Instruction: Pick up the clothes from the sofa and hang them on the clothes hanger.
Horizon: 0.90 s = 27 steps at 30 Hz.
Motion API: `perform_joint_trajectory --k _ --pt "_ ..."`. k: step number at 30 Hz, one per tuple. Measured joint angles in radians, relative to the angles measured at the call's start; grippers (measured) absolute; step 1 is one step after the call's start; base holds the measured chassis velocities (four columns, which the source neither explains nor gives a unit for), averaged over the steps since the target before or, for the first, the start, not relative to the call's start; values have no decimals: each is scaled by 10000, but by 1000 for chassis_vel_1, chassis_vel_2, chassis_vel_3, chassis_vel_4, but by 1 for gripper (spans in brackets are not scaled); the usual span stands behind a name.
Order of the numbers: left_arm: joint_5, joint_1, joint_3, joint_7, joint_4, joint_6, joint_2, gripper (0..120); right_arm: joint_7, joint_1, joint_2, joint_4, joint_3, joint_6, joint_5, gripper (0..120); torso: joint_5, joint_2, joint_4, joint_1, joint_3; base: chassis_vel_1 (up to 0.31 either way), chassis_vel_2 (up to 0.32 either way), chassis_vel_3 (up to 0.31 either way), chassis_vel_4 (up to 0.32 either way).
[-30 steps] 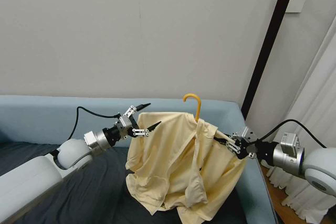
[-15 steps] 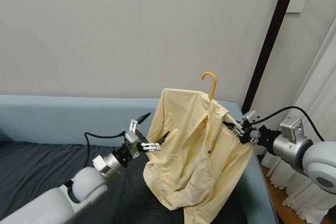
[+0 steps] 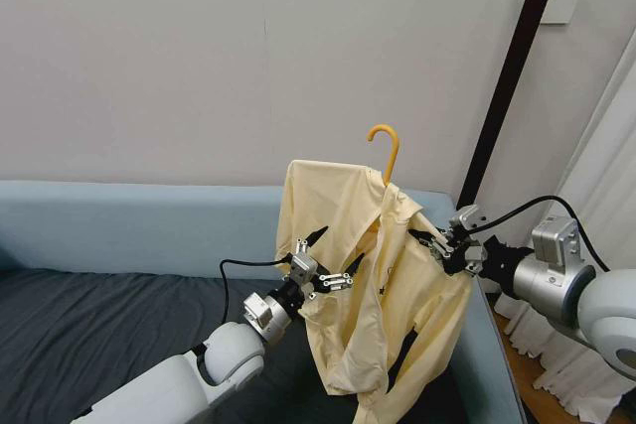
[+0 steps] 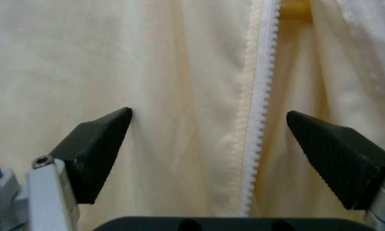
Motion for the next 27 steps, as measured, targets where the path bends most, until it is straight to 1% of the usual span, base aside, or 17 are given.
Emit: perform_joint_trajectory --k 1,2,4,6,7,8,9,12,14,18,19,22,24,25,26,27 --pt "34 -12 8 -16 49 5 -35 87 3 0 -7 -3 -3 0 3 4 0 0 0 0 0 0 0 0 0" --pt "34 -12 8 -16 49 5 -35 87 3 0 -7 -3 -3 0 3 4 0 0 0 0 0 0 0 0 0" --pt "88 -48 43 -75 173 5 -143 77 3 -21 -17 -41 -3 0 8 4 -1 1 0 0 0 0 0 0 0" --pt "113 -84 93 -121 253 -28 -221 70 4 -45 -20 -79 -3 0 5 4 -1 0 -1 0 1 0 0 0 0" --pt "129 -102 109 -122 288 -54 -239 64 4 -53 -21 -87 -5 0 2 4 -1 0 -1 0 0 0 0 0 0" --pt "129 -102 109 -122 288 -54 -239 64 4 -53 -21 -87 -5 0 2 4 -1 0 -1 0 0 0 0 0 0" --pt "130 -114 114 -120 321 -93 -253 60 4 -56 -20 -97 -8 2 -2 4 -1 0 -1 0 1 0 0 0 0" --pt "125 -116 116 -108 394 -190 -284 45 0 -62 9 -148 -30 9 -35 4 -1 0 -1 0 1 0 0 0 0" --pt "125 -107 115 -105 402 -200 -287 43 -6 -63 18 -166 -35 10 -46 4 -1 0 -1 0 0 0 0 0 0" --pt "170 -21 69 -53 424 -286 -273 24 -35 -67 62 -244 -61 16 -110 4 -1 0 -1 0 1 0 0 0 0" --pt "170 -21 69 -53 424 -286 -273 24 -35 -67 62 -244 -61 16 -110 4 -1 0 -1 0 1 0 0 0 0" --pt "212 63 26 -38 435 -342 -215 11 -42 -97 90 -266 -78 17 -181 4 -1 0 0 0 0 0 0 0 0" --pt "216 74 23 -37 435 -345 -209 10 -43 -101 94 -270 -79 17 -184 4 -1 0 0 0 1 0 0 0 0" --pt "225 85 19 -35 435 -347 -203 6 -45 -108 98 -276 -79 17 -186 4 -2 0 -1 0 0 0 0 0 0" --pt "244 94 14 -31 435 -351 -199 0 -46 -112 100 -281 -79 17 -186 4 -1 0 0 0 0 0 0 0 0" --pt "285 108 6 -21 435 -357 -193 0 -46 -119 107 -288 -81 17 -186 4 -1 0 0 0 0 0 0 0 0"
